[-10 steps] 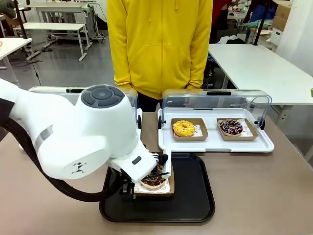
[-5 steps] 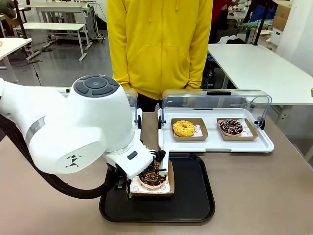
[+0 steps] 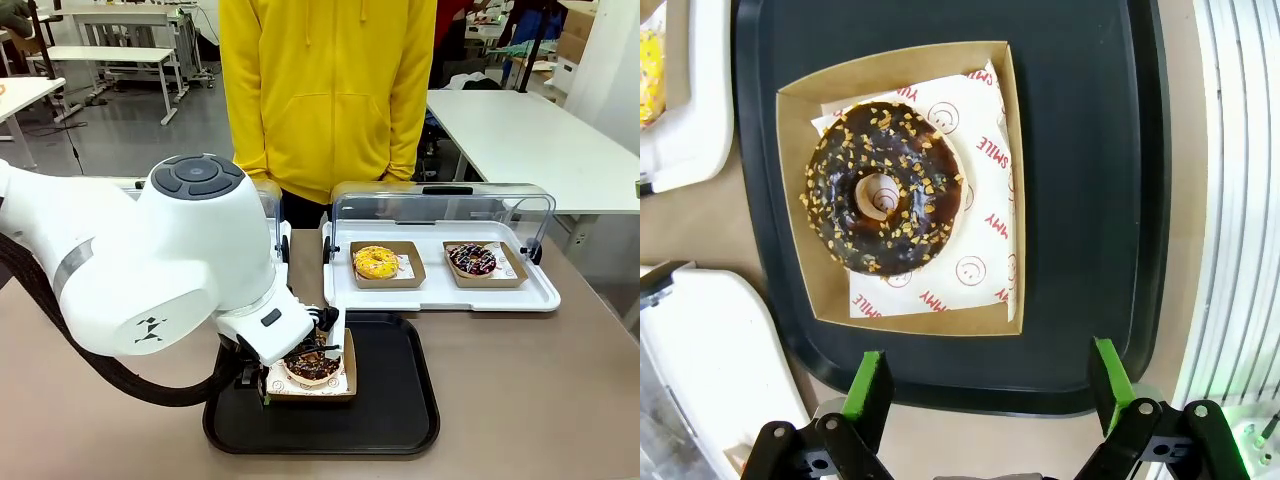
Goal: Move the second donut from the left to the tray.
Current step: Pick up the Paper togo box containing the Donut indicated by the person and place it on the Handle tray.
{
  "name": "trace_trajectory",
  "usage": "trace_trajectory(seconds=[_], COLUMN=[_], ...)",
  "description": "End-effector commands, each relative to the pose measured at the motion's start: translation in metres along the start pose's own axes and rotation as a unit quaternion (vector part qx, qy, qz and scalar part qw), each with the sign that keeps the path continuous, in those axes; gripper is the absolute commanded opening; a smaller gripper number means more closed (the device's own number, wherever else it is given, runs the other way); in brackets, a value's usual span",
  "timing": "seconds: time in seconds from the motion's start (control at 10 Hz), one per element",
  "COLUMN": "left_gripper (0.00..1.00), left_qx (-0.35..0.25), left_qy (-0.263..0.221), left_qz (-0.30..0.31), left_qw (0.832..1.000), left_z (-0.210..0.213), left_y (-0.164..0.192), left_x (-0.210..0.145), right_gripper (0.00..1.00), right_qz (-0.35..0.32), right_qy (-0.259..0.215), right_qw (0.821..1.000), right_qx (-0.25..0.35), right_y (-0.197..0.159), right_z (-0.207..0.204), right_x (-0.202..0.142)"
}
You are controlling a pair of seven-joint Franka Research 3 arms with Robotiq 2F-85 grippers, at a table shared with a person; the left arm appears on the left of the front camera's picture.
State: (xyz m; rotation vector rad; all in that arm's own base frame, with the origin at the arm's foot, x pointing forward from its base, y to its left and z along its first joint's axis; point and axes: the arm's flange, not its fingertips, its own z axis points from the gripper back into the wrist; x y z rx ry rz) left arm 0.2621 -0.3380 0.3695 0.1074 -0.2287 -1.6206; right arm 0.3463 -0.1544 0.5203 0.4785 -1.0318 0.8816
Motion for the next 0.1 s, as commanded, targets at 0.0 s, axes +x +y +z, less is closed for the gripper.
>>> trace_trajectory(seconds=[0.0], left_gripper=[1.00], left_qx=[0.004], left_qy=[-0.003], left_qz=[0.002], left_qw=[1.000], left_z=[0.0005], left_y=[0.0004], left_x=[0.0009], right_gripper=[1.00], right_qz=[0.012], right_qy=[-0.015], right_qw=[1.000], right_qx=[-0.002], right_y=[-0.0030], right_z=[-0.0009], right_x=[0.0011])
